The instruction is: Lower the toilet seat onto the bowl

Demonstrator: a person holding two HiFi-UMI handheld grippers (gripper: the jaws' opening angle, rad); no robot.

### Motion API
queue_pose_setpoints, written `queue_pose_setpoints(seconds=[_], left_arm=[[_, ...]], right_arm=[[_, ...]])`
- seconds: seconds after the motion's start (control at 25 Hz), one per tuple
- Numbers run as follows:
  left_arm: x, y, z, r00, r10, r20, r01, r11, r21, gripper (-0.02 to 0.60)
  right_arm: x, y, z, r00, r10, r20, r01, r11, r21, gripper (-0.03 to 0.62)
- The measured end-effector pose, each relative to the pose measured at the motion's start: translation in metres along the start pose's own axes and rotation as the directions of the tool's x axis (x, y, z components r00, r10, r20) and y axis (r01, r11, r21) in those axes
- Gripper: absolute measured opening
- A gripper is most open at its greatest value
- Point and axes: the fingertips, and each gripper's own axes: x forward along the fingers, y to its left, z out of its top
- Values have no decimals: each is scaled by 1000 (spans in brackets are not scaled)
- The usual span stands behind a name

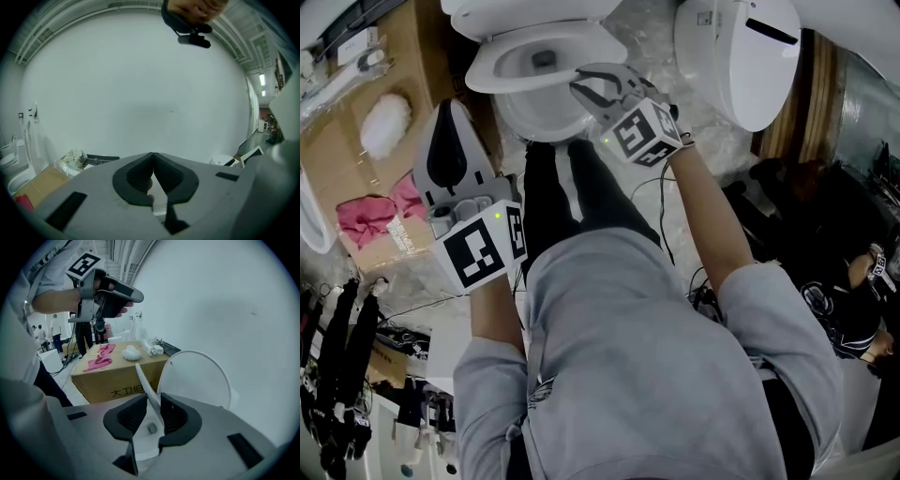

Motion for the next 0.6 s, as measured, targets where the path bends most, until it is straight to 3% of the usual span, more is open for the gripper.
queue_pose_setpoints(seconds=[0.6], left_arm=[[4, -10, -23, 1000, -11, -24, 11, 1000, 7, 0]], right_arm=[[-4, 36, -24, 997, 71, 8, -71, 997, 18, 81]])
